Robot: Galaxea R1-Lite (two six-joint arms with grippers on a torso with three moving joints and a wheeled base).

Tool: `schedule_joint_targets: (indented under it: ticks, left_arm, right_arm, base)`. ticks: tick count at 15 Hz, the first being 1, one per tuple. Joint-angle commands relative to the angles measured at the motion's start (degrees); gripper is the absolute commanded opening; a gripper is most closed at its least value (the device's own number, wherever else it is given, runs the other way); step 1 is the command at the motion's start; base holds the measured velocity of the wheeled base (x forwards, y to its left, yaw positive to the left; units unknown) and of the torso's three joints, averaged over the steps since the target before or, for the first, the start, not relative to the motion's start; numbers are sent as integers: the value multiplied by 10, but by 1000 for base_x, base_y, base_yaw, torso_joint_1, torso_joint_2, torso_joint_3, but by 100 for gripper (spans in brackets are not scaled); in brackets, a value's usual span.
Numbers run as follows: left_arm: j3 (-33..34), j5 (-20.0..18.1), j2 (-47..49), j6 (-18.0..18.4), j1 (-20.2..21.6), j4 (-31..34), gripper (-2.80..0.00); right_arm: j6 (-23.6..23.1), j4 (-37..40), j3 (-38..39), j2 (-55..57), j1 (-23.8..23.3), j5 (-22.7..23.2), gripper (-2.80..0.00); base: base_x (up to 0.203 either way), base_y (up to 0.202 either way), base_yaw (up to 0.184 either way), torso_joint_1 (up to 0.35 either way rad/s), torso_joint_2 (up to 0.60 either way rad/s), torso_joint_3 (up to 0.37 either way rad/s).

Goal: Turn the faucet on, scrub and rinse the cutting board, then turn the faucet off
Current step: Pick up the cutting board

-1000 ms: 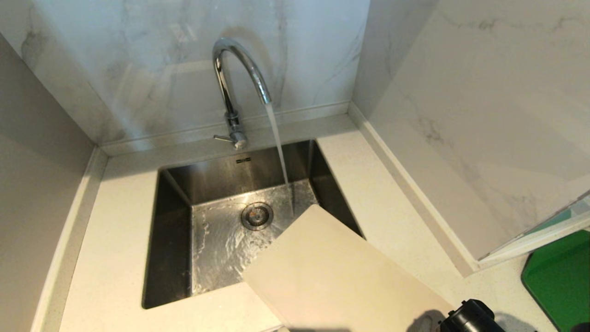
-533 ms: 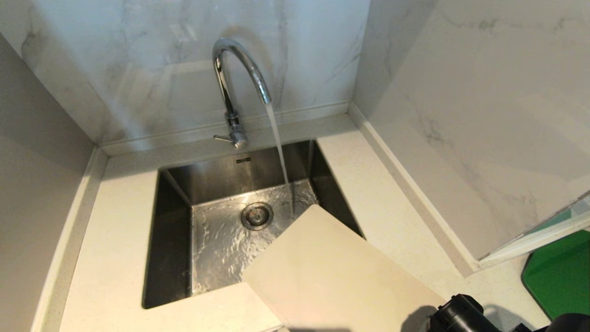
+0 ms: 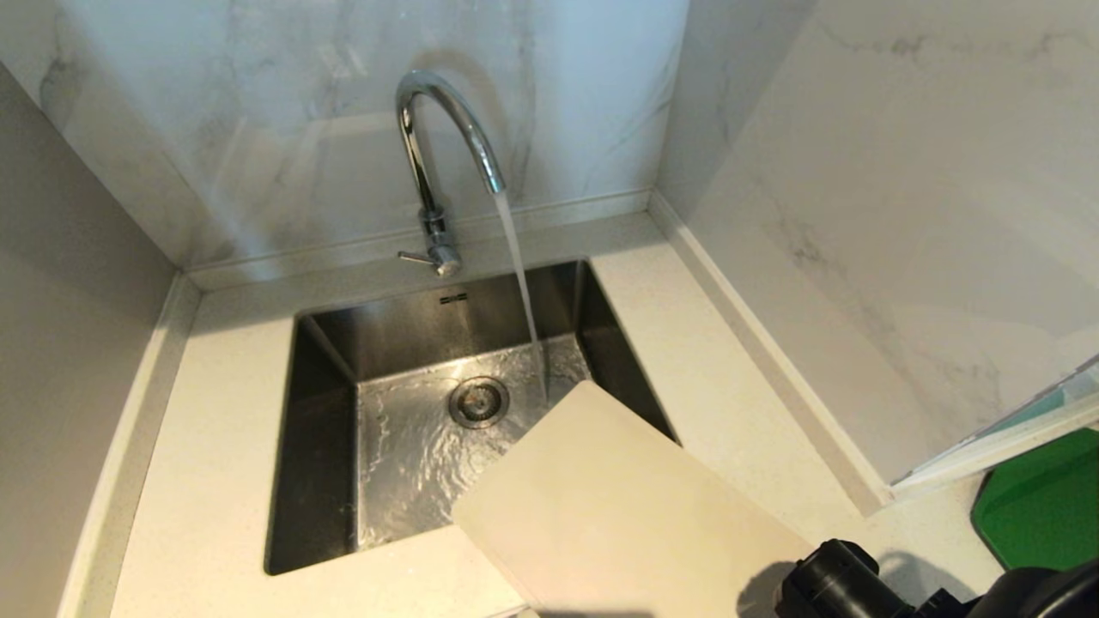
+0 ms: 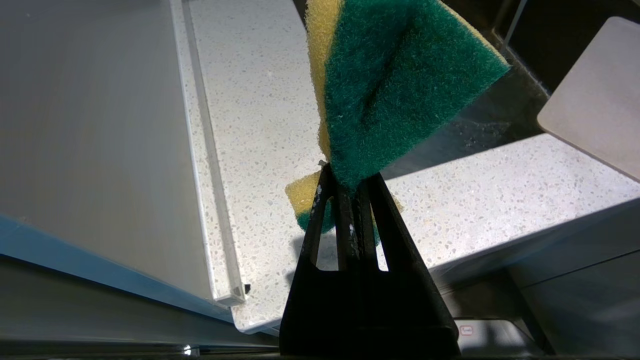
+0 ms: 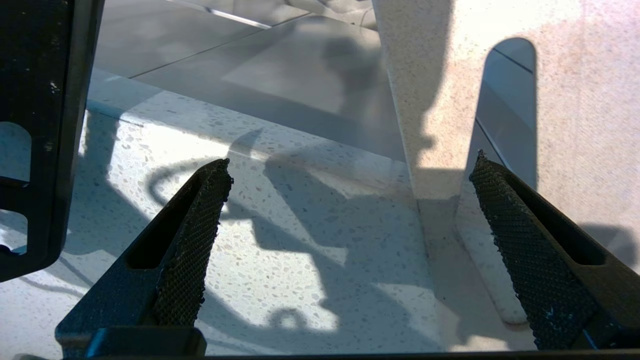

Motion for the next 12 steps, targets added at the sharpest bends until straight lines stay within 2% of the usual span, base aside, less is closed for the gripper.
schedule_joint_targets:
  ticks: [1,12]
  left_arm:
    - [1,0,1,-1,0,0,-280]
    - [1,0,1,0,0,0,-280]
  right_arm:
    - [-5,1,-5,12,0,-1,0]
    - [1,1,-16,23,0,0,0]
  base:
    - [0,0,0,0,0,0]
    - [0,0,0,0,0,0]
